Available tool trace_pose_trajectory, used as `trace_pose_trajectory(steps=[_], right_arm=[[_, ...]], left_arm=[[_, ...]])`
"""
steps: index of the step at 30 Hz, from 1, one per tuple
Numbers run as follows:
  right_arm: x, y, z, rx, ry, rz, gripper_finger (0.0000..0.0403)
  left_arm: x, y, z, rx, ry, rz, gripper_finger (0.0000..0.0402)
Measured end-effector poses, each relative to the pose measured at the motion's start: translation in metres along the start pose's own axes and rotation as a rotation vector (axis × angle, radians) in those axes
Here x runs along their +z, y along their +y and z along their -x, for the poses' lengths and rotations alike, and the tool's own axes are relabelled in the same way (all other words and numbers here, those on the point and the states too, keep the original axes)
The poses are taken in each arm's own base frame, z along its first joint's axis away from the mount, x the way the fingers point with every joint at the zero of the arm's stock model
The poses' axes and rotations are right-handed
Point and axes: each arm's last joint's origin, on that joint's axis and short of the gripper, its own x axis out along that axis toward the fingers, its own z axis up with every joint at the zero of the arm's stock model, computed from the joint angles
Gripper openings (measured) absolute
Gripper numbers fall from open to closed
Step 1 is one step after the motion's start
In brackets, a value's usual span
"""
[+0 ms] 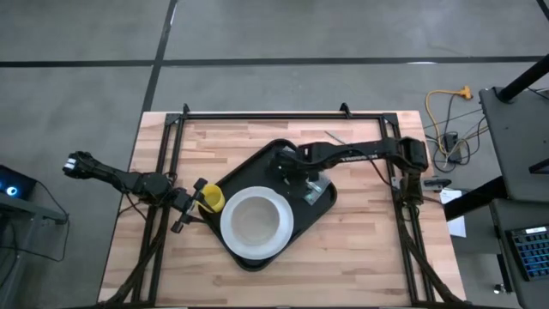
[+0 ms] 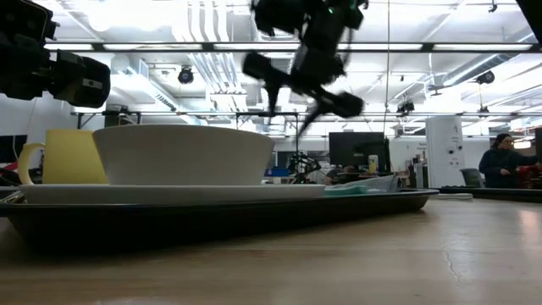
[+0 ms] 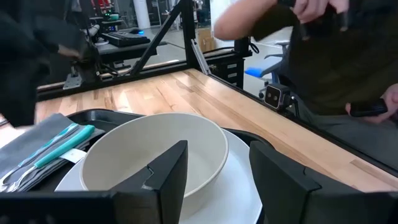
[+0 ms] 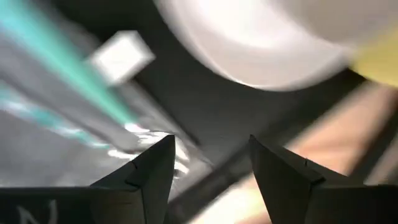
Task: Set up tray
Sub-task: Put the blue patterned knife on top of the gray napkin on the black tray to the right of the blue patterned fork
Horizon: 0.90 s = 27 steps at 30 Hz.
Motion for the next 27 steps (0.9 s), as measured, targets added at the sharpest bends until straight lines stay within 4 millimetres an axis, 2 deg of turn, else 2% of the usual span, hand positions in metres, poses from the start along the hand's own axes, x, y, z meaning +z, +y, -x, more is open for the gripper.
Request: trace_pose_trajectory(steps=[7, 14, 17, 21, 27], right_arm=[[-0.022, -0.034, 0.036, -0.202, -0.086, -0.392, 0.0194], [-0.055, -0.045, 0.062, -0.273, -0.158, -1.158, 0.0192], [-0.069, -0.038, 0.064, -0.231, -0.159, -1.438, 0.0192], [-0.081, -0.021, 0.06, -0.105, -0.092, -1.668, 0.0191], [-0.09, 0.012, 0.045, 0.101, 0.048, -1.809, 0.0189]], left_arm=[[0.0, 0.0, 0.0, 0.0, 0.0, 0.0, 0.0159], [0.0, 0.0, 0.0, 0.0, 0.0, 0.0, 0.0159], [0.0, 0.0, 0.0, 0.0, 0.0, 0.0, 0.0159], [0.0, 0.0, 0.0, 0.0, 0.0, 0.0, 0.0159], [0.0, 0.0, 0.0, 0.0, 0.001, 0.0, 0.0159]])
